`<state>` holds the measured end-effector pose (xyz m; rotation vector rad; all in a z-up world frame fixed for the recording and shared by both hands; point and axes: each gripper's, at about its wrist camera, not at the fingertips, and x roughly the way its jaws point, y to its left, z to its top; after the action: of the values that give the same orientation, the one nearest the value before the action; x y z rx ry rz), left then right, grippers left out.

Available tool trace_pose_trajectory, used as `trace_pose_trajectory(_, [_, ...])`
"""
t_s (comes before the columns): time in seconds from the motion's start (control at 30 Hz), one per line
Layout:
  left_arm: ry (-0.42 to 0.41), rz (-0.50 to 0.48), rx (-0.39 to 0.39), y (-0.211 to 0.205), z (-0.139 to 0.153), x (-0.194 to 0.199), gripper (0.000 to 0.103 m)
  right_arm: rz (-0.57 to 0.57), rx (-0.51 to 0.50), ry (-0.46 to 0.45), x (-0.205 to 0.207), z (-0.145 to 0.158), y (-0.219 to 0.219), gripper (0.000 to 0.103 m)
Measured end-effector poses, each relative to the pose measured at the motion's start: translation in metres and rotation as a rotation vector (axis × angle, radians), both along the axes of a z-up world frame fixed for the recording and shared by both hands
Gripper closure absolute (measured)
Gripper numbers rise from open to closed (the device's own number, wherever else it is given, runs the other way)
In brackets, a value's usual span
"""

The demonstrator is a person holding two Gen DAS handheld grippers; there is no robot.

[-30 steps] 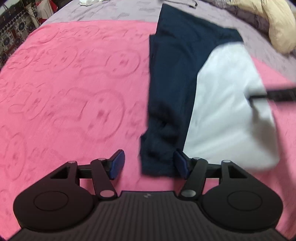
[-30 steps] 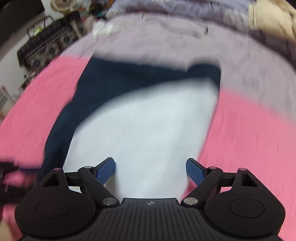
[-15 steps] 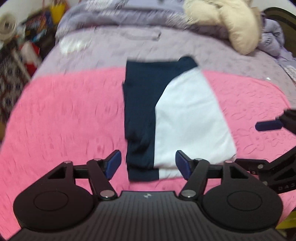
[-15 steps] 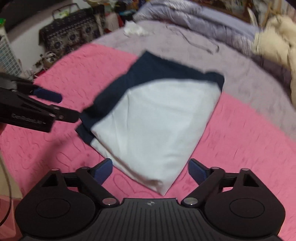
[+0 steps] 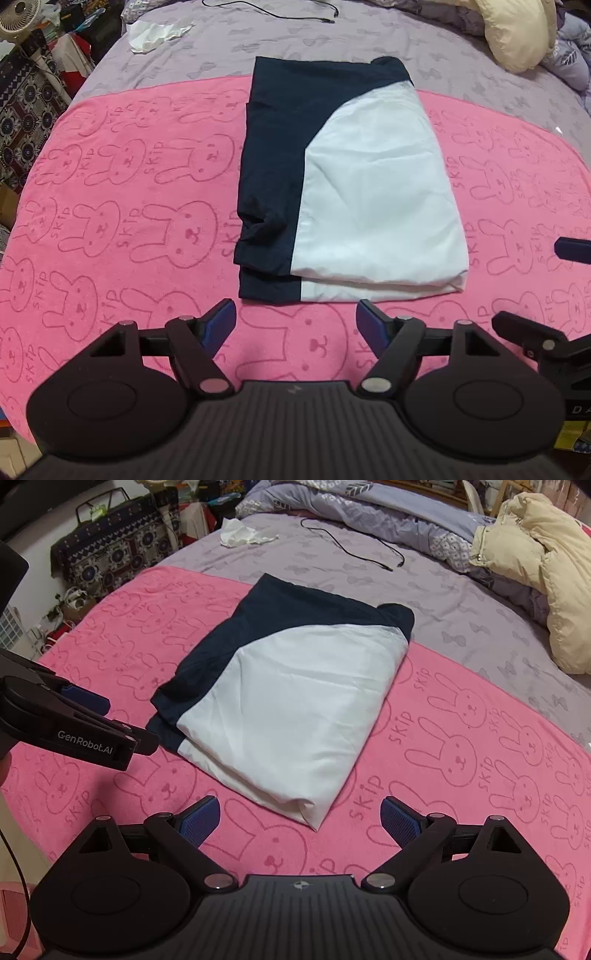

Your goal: Fold clothes

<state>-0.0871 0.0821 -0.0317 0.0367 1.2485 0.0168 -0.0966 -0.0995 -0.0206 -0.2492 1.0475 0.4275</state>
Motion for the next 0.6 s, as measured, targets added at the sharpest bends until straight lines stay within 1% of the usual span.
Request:
trace_pose_trajectory(0.1, [0.025,0.010,0.025,-0.003,-0.003,0.001,0.029,-0.007,-0.001,-0.011,-0.002,0.002,0.000,0.008])
trace_pose_trajectory(0.23, [0.032,0.025,-0.013,0.000,-0.004,0.002,0.028,-0.013,0.000,-0.027,0.001,0.004,0.000,0.008])
trace_pose_trajectory(0.5, [0.006,-0.008,-0.006,-0.005,-0.002,0.009,0.025,-0.008,0.001,-0.043,0.008,0.004,0.005,0.008])
trace_pose_trajectory(0.57, [-0.005,-0.014,-0.012,-0.006,0.000,0.011,0.024,-0.008,0.000,-0.045,0.009,0.004,0.005,0.008])
trace_pose_trajectory(0.6, [-0.010,-0.017,-0.014,-0.006,0.001,0.012,0.022,-0.009,0.000,-0.046,0.010,0.004,0.005,0.008])
